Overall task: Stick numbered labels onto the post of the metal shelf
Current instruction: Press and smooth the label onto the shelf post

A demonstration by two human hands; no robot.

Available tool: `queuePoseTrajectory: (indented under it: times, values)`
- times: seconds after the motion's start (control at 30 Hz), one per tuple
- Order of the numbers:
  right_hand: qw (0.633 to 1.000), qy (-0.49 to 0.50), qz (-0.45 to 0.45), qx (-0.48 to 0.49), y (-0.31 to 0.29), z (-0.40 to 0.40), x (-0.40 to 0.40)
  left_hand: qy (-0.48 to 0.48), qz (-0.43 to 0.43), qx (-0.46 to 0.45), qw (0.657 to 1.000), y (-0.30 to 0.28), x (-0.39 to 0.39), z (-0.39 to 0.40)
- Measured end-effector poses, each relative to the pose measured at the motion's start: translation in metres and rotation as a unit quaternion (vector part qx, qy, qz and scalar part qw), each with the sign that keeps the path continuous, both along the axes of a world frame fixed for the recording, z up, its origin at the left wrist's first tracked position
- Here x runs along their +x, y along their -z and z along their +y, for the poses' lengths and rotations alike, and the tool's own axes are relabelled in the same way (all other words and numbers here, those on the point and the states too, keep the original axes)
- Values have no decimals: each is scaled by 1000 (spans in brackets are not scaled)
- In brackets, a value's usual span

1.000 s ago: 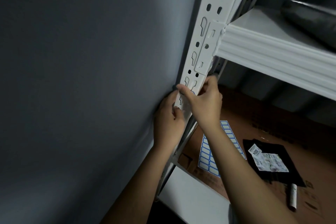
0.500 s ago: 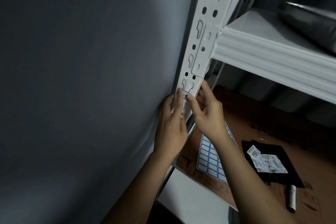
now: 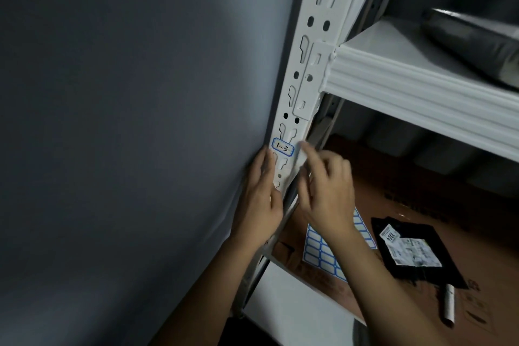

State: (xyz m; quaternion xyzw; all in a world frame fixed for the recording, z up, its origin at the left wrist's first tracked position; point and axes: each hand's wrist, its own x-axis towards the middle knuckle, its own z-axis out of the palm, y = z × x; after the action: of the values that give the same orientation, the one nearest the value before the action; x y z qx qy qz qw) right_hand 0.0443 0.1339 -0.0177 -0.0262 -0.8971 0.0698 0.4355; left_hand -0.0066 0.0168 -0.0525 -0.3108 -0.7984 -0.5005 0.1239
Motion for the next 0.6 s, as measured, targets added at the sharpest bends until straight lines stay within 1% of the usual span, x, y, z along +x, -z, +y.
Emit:
queuePoseTrajectory:
  times: [0.03,0.07,0.1,0.17,0.2,0.27,0.4,0.6]
  values:
    - [996,15,-26,90,-1,1,1,6,-21,8,1000,-1,1,1]
    - [987,19,-66,143,-5,2,0,11,-48,13,999,-2,1,2]
    - [980,24,-99,168,-10,2,-3,14,-81,18,996,-3,2,4]
    - [971,47,-140,191,-19,-1,-7,18,-133,38,990,-6,1,8]
    - [964,58,-156,206,-23,-3,-8,18,-143,49,988,-8,1,10]
    - [954,76,-179,230,-27,-7,-8,14,-144,62,988,-11,1,12]
    - [945,105,-206,230,-31,-13,-5,7,-169,73,983,-18,2,11]
    - [905,157,-295,264,-40,-8,-3,4,-165,83,983,-18,5,11]
